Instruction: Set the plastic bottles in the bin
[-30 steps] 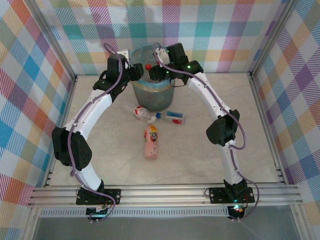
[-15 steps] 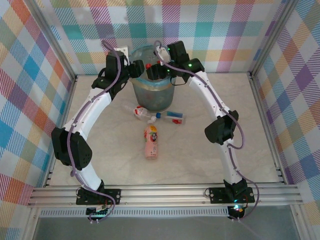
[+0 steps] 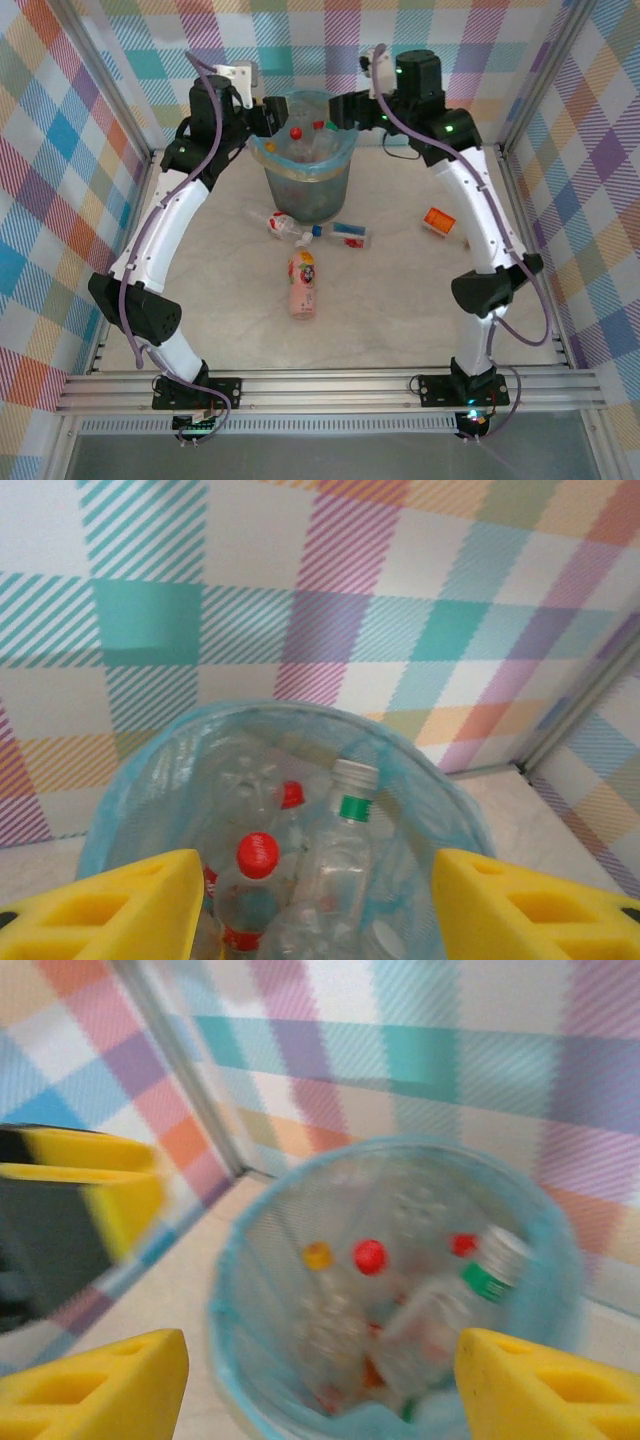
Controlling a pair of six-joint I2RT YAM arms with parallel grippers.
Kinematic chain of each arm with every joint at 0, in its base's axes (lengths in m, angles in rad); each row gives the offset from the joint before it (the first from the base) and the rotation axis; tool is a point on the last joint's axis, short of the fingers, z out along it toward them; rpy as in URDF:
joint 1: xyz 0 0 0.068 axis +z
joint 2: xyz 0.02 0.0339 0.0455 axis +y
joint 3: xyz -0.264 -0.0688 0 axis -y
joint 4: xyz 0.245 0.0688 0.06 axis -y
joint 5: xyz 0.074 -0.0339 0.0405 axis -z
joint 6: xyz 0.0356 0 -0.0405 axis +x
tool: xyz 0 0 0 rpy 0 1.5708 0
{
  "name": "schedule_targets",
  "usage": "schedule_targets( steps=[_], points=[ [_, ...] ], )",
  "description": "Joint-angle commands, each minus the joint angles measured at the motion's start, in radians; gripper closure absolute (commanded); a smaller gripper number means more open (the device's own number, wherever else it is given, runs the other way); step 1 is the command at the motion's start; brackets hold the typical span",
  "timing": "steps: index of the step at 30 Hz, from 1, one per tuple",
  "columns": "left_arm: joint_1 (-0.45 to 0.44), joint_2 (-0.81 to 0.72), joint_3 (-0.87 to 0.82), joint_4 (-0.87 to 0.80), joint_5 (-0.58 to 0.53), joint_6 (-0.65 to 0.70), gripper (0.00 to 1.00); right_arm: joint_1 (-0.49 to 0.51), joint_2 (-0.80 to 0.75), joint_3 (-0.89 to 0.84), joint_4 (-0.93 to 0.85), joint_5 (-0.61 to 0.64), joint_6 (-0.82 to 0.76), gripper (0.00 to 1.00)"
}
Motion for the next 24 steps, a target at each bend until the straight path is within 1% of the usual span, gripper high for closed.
schedule_targets(
  steps=[1,5,8,10,12,14,18,21,24],
  points=[
    [-0.082,-0.012,0.065,-0.107,0.031,0.098,0.37,-0.091,-0.051,-0.183,-0.039,0.129,-0.003,0.27],
    [-0.169,0.054,0.140,-0.176,0.052,0.121,0.37,-0.189,-0.164,-0.468,0.053,0.226,-0.047,0.25],
    [-0.239,0.122,0.205,-0.224,0.067,0.140,0.36,-0.257,-0.217,-0.656,0.131,0.267,-0.111,0.20],
    [-0.279,0.179,0.261,-0.266,0.093,0.146,0.36,-0.294,-0.227,-0.756,0.170,0.298,-0.181,0.17],
    [-0.310,0.225,0.307,-0.300,0.122,0.153,0.35,-0.313,-0.217,-0.827,0.204,0.326,-0.298,0.16],
    [-0.335,0.259,0.330,-0.309,0.151,0.151,0.34,-0.324,-0.193,-0.868,0.224,0.331,-0.395,0.15],
    [-0.367,0.296,0.343,-0.302,0.207,0.129,0.34,-0.334,-0.108,-0.867,0.201,0.314,-0.548,0.13],
    [-0.373,0.313,0.347,-0.303,0.229,0.111,0.34,-0.338,-0.033,-0.843,0.155,0.288,-0.627,0.12],
    [-0.375,0.317,0.349,-0.314,0.240,0.104,0.33,-0.345,0.039,-0.814,0.099,0.264,-0.666,0.10]
  ],
)
